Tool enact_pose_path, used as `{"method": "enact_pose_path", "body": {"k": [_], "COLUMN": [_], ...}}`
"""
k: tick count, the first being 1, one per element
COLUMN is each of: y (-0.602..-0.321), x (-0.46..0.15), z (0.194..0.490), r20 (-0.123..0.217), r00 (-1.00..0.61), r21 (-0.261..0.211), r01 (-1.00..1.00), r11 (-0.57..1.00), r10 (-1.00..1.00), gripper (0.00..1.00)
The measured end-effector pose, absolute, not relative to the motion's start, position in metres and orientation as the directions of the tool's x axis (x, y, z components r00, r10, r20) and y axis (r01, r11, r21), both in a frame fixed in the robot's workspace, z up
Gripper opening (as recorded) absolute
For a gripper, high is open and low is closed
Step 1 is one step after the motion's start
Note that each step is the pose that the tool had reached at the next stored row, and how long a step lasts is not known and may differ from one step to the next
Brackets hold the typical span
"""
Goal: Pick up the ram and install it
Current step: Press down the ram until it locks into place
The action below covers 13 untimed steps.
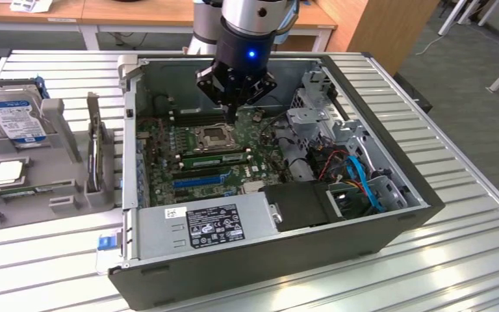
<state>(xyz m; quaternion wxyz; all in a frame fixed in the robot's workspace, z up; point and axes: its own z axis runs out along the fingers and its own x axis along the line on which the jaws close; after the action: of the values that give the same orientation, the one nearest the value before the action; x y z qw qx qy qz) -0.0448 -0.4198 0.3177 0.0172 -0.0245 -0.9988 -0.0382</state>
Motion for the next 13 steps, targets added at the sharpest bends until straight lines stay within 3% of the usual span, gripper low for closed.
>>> {"method": "enact_pose_path", "body": {"k": [13], "y": [-0.4206], "x": [-0.0449], "z": [0.3176], "r20": [0.033], "r00": [-0.998], "r21": [0.075], "r01": [0.049], "r11": [0.996], "r10": [0.047], "gripper": [0.10]}}
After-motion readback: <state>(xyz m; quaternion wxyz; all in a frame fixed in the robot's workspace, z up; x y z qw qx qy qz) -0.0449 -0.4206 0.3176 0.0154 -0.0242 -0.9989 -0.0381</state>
